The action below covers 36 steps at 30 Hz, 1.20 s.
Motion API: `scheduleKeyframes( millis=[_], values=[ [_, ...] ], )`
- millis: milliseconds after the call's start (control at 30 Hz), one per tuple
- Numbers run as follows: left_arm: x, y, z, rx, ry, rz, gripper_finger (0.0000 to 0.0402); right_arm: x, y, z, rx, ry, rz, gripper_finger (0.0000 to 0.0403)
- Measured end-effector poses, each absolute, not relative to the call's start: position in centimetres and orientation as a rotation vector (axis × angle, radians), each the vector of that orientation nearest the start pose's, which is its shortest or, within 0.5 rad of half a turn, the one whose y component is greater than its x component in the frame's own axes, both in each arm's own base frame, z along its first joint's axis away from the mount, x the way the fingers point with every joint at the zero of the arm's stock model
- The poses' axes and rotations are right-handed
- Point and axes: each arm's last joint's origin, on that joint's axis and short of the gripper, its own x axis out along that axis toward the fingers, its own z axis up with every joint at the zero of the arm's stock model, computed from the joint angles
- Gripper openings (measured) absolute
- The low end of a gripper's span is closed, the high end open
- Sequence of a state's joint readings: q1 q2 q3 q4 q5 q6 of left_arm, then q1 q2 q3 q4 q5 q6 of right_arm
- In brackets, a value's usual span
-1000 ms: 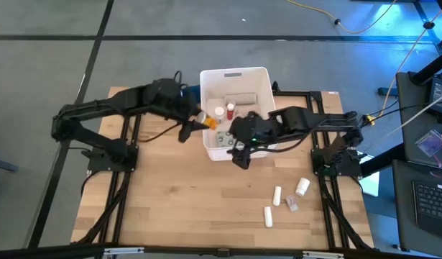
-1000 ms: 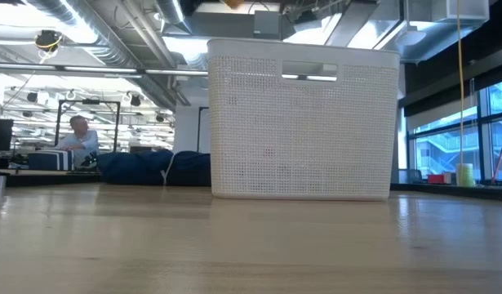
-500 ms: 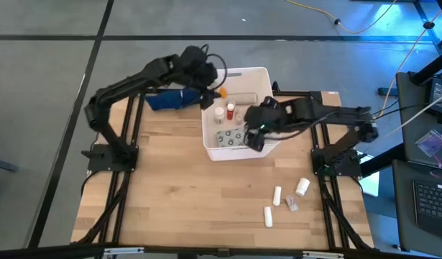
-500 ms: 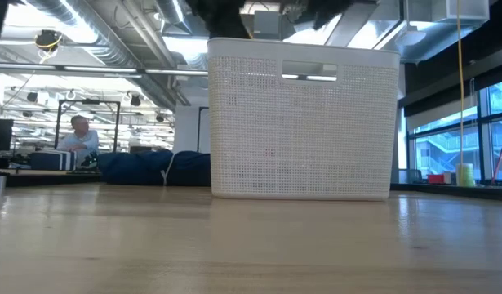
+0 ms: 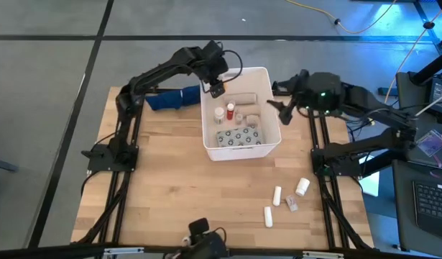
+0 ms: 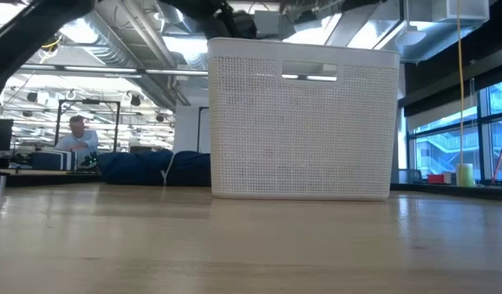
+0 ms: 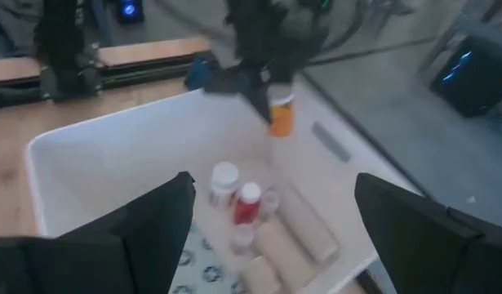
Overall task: Pick & place medical supplies in basket/bin
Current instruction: Put the orange medicine bottle into the bin
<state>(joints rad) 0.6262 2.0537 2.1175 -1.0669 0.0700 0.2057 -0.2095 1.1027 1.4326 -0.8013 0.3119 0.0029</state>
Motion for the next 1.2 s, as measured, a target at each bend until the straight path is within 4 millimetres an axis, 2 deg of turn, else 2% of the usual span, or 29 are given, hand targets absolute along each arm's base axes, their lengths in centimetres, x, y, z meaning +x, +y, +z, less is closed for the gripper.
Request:
scheduleKeyframes(
  millis=[200, 367, 600, 900, 1200],
  values=[
    [36.4, 25.9, 30.8, -0.163, 1.09, 0.412, 0.0188, 18.0, -5.7, 43.6, -0.022, 0.455, -0.561, 0.0336],
    [37.0, 25.9, 29.3, -0.153, 1.149, 0.395, 0.0192, 18.2, -6.0, 43.1, -0.037, 0.511, -0.563, 0.0336],
    [38.3, 25.2, 27.4, -0.041, 1.227, 0.323, 0.0189, 18.8, -6.2, 42.6, -0.03, 0.548, -0.561, 0.0336],
    [38.6, 25.0, 27.2, 0.132, 1.254, 0.194, 0.0189, 18.9, -6.1, 42.5, 0.015, 0.546, -0.554, 0.0336],
    [38.9, 24.6, 27.2, 0.487, 1.324, 0.012, 0.0189, 19.0, -6.0, 42.4, 0.025, 0.547, -0.522, 0.0336]
  ],
)
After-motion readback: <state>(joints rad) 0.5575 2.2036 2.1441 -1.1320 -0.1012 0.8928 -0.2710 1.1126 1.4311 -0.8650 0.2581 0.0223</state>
